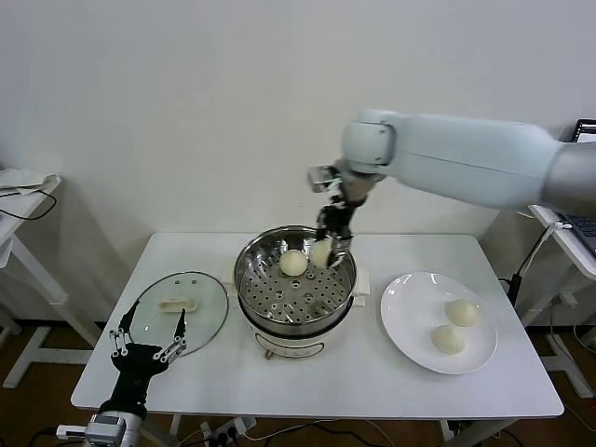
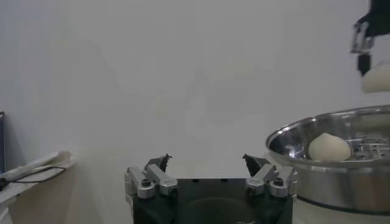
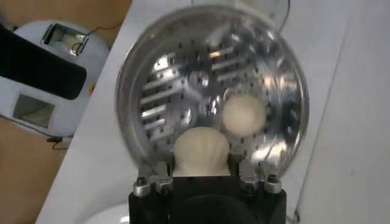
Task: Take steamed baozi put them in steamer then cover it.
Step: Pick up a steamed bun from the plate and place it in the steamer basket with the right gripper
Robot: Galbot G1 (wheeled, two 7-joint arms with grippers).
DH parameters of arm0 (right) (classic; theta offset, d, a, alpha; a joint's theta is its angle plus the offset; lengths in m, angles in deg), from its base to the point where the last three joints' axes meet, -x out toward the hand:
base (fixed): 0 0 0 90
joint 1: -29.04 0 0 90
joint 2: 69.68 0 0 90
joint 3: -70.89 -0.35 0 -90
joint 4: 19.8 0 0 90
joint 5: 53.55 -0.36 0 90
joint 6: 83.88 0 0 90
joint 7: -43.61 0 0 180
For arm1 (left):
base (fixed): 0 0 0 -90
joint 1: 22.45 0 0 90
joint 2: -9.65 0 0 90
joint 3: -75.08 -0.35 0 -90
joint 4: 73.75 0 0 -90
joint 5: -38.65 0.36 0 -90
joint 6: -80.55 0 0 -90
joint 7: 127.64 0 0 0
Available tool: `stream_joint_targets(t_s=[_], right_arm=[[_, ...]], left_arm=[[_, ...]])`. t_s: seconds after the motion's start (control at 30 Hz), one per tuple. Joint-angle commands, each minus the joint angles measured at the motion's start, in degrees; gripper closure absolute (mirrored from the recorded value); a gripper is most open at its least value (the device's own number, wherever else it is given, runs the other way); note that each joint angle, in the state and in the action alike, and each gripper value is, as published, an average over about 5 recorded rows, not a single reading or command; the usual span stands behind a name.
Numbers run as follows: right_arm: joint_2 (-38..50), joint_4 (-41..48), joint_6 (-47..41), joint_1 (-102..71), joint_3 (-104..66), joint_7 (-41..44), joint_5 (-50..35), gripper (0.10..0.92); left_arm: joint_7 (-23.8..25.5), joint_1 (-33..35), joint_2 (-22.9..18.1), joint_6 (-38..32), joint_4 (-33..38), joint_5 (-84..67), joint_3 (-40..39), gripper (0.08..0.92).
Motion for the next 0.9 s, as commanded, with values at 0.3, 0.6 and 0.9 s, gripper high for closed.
stream_joint_targets(t_s=[0.3, 0.6, 0.9], right_arm=[[-15.0, 8.9, -2.7, -8.5, 1.4, -9.5, -3.1, 0.431], [-17.2, 11.8, -2.4, -11.0, 1.4, -10.3, -2.0, 0.431], [-17.3, 12.5, -2.1, -12.6, 1.4, -10.8, -1.0, 0.422]], left_arm=[[-0.1, 0.1, -0.1, -0.3, -0.1, 0.1, 0.5, 0.177], [-0.2, 0.1, -0.2, -0.5, -0.2, 0.1, 0.8, 0.177], [-0.3, 0.4, -0.3, -0.7, 0.0, 0.0, 1.3, 0.177]])
